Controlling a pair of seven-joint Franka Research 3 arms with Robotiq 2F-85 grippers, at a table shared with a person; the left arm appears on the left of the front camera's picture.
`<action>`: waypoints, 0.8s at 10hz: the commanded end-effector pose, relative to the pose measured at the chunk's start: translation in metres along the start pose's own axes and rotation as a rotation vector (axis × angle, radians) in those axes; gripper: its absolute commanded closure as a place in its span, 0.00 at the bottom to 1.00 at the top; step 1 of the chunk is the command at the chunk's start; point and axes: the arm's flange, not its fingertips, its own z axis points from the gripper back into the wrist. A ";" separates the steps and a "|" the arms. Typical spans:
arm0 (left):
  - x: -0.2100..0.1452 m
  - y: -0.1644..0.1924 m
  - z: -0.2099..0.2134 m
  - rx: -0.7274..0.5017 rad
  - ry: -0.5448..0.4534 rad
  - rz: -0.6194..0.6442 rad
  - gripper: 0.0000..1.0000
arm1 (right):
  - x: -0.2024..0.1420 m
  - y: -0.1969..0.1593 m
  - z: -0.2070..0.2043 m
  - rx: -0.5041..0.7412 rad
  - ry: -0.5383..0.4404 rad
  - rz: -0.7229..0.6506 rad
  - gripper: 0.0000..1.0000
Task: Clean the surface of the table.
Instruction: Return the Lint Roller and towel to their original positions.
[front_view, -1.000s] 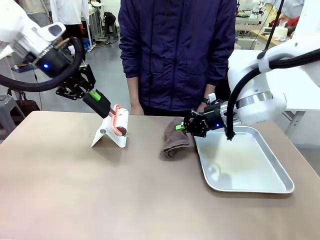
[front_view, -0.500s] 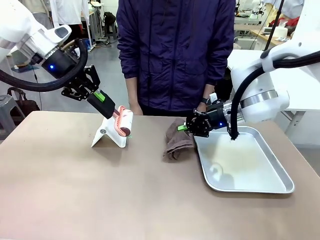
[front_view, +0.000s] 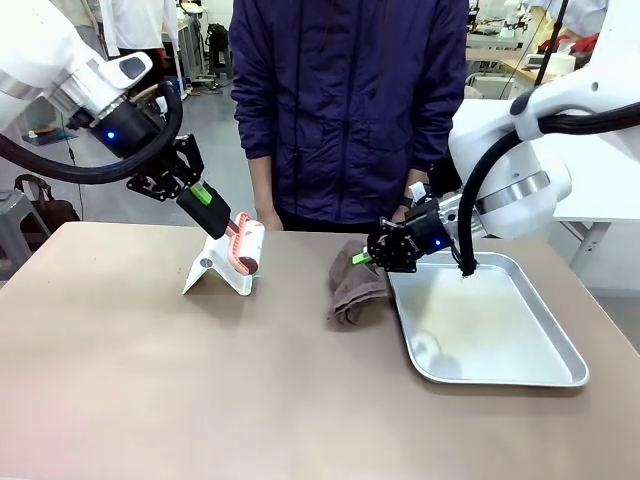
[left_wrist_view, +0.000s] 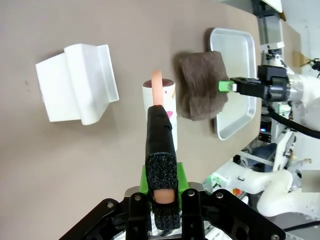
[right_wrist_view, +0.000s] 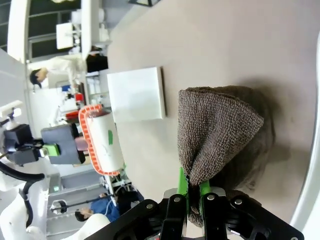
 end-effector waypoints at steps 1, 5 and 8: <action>0.027 -0.005 -0.006 0.069 -0.022 -0.005 0.78 | 0.000 0.024 0.001 -0.097 0.046 -0.041 0.91; 0.047 -0.004 -0.028 0.120 0.002 0.071 0.78 | 0.001 0.032 -0.027 -0.284 -0.054 -0.032 0.91; 0.048 0.010 -0.040 0.138 0.001 0.175 0.78 | 0.009 0.031 -0.032 -0.284 -0.041 -0.040 0.91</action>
